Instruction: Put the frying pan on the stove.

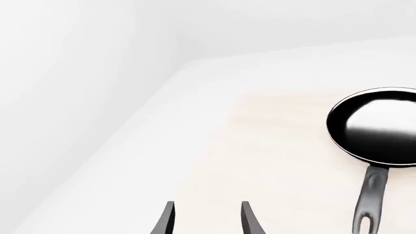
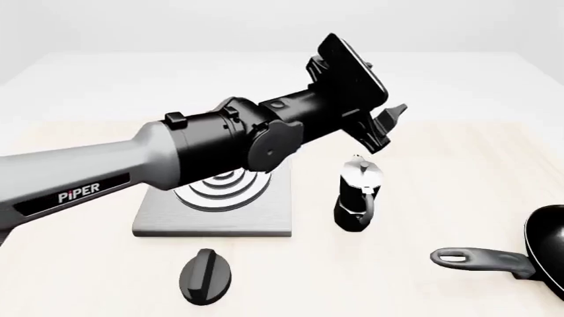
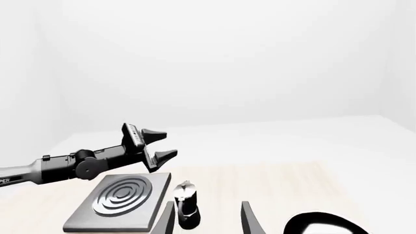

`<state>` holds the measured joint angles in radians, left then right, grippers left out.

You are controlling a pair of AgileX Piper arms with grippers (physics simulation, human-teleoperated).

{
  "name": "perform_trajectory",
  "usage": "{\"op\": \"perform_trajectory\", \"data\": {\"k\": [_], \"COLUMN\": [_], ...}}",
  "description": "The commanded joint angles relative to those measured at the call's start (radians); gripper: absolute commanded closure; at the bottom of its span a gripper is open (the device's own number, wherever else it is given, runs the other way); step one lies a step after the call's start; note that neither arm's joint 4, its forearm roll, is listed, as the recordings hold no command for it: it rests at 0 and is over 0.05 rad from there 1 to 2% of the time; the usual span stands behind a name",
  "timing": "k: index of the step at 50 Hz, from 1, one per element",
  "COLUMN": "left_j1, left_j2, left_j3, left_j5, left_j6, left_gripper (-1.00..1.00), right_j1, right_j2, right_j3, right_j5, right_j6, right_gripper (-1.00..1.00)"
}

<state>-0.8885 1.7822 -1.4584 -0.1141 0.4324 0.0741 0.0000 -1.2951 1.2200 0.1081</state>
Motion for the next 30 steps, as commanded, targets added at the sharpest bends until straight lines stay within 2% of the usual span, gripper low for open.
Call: {"op": "perform_trajectory", "data": {"k": [1,17,19,20,23,30], "left_j1": [-0.046,-0.102,-0.103,-0.113,-0.114,-0.123], "left_j2": [0.035,0.148,0.164,0.171,0.186,0.235], "left_j3": [-0.114,-0.251,-0.268,-0.265,-0.306,-0.362], "left_j5": [0.078,0.189,0.206,0.207,0.232,0.27], "left_j6": [-0.008,0.035,0.047,0.078,0.056,0.078], "left_gripper": [-1.0,-1.0,-1.0,-1.0,-1.0,-1.0], "right_j1": [-0.001,0.001,0.001,0.001,0.002,0.003], "right_j2": [0.0,0.0,0.0,0.0,0.0,0.0], "right_j3": [0.027,0.028,0.029,0.03,0.029,0.03], "right_j5": [0.0,0.0,0.0,0.0,0.0,0.0], "right_j6": [0.002,0.005,0.006,0.006,0.007,0.008], "right_gripper": [-1.0,-1.0,-1.0,-1.0,-1.0,-1.0]}}
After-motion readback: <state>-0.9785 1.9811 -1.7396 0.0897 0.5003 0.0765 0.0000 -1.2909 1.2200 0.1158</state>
